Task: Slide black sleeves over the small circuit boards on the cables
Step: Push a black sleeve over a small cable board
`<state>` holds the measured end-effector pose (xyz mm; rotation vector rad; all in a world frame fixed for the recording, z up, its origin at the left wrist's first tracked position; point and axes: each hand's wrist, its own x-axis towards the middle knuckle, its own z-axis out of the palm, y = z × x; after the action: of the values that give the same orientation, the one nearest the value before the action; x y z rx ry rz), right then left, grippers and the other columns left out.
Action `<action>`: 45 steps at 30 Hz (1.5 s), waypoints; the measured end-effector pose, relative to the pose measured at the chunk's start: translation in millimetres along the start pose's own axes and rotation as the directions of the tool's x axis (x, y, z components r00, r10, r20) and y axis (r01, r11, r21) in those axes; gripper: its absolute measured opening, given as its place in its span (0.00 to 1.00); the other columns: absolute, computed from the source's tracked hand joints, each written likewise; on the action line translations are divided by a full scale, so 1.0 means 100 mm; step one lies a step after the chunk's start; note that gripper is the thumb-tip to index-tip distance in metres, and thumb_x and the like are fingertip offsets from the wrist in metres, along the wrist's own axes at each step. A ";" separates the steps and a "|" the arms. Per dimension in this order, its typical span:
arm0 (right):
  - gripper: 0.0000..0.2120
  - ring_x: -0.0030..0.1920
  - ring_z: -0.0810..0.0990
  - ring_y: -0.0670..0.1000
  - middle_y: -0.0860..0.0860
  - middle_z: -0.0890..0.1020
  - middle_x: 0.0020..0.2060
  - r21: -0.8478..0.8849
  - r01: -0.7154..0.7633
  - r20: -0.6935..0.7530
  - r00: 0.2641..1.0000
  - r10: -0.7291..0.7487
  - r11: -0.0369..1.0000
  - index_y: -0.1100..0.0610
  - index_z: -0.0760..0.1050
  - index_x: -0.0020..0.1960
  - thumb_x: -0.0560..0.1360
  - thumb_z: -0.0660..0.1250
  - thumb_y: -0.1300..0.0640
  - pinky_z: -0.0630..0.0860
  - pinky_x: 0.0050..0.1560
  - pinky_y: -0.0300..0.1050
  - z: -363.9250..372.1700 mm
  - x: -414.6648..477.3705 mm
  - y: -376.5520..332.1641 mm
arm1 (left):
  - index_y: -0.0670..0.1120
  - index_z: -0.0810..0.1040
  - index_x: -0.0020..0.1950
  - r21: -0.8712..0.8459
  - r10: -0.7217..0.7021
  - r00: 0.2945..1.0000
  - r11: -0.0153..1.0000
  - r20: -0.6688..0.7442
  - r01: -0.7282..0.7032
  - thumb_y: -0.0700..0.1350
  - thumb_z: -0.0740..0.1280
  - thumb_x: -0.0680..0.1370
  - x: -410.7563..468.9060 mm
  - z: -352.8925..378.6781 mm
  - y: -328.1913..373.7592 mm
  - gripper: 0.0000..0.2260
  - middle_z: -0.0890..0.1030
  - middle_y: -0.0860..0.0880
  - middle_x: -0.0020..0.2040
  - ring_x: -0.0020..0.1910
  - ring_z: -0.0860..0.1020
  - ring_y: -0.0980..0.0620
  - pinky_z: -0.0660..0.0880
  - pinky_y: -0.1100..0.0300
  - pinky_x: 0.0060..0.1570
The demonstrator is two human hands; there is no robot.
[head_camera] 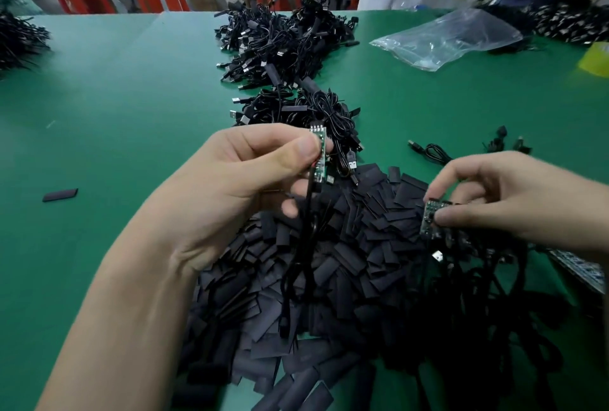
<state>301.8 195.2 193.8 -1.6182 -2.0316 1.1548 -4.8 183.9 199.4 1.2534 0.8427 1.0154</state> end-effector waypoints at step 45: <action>0.12 0.31 0.66 0.51 0.50 0.68 0.30 0.104 0.178 -0.080 0.982 -0.170 0.978 0.52 0.80 0.44 0.78 0.69 0.44 0.65 0.36 0.52 0.58 0.10 -0.52 | 0.47 0.83 0.47 0.605 -0.123 0.979 0.796 0.165 -0.002 0.41 0.70 0.81 0.02 0.06 -0.06 0.04 0.86 0.49 0.38 0.36 0.81 0.56 0.76 0.66 0.40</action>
<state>225.1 178.5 192.7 -1.3785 -1.9825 1.1099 2.3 183.1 194.4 1.8220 1.0885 0.5571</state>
